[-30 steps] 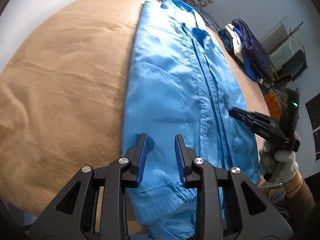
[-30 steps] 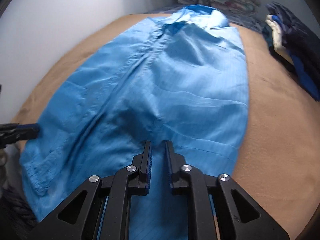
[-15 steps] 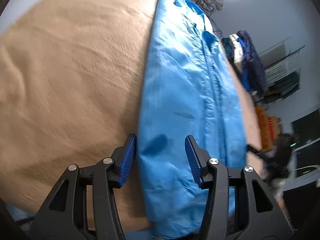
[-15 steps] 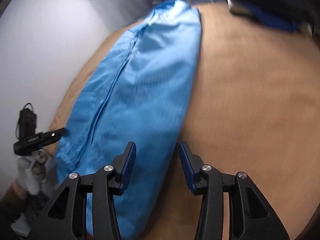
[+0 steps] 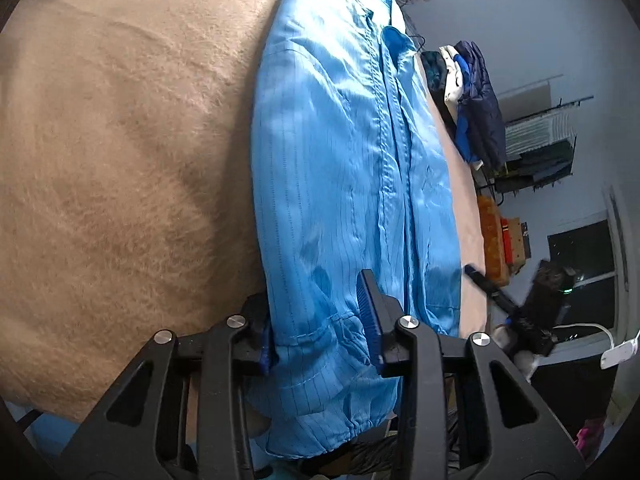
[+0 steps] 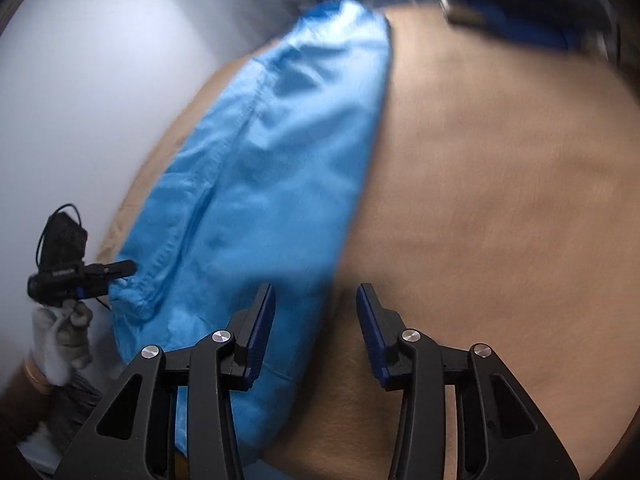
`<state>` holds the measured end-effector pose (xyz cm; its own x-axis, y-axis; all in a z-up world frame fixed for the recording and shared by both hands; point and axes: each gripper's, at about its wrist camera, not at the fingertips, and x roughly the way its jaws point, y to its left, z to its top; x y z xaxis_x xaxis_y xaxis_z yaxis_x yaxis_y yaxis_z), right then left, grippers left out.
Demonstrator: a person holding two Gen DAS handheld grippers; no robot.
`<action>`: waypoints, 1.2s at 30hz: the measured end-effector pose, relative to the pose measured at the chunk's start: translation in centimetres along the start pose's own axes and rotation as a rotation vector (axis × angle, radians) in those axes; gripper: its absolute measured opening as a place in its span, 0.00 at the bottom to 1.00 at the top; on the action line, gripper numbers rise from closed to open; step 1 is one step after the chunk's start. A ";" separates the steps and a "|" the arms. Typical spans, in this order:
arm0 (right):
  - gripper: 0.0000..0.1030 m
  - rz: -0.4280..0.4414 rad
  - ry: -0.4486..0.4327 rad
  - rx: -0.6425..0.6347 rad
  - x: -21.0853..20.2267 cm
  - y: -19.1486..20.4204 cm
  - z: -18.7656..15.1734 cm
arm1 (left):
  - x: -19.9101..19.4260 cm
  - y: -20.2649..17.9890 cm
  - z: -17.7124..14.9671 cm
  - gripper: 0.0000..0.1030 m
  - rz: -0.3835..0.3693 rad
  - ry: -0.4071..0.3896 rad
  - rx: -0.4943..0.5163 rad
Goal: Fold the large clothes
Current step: 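Lower both tools to the jacket hem and close on the fabric, then lift the jacket hem with the left tool and fold it toward the collar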
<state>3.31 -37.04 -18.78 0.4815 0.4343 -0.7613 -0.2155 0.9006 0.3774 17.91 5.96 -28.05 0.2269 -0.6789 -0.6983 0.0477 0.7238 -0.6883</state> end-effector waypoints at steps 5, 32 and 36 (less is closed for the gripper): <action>0.40 0.074 -0.013 -0.062 0.0 4.1 1.9 | 0.5 -1.2 -0.4 0.35 0.051 -0.009 0.068; 0.01 0.163 0.276 0.063 11.0 8.9 2.3 | -0.3 -0.2 -0.8 0.37 0.013 0.010 0.023; 0.05 0.189 0.248 0.027 9.9 9.4 2.1 | -0.3 -0.8 -0.8 0.17 0.038 0.009 0.065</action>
<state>7.81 -24.31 -21.64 0.2126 0.5884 -0.7801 -0.2576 0.8039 0.5361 17.01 5.46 -27.49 0.2213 -0.6519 -0.7253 0.1025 0.7552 -0.6475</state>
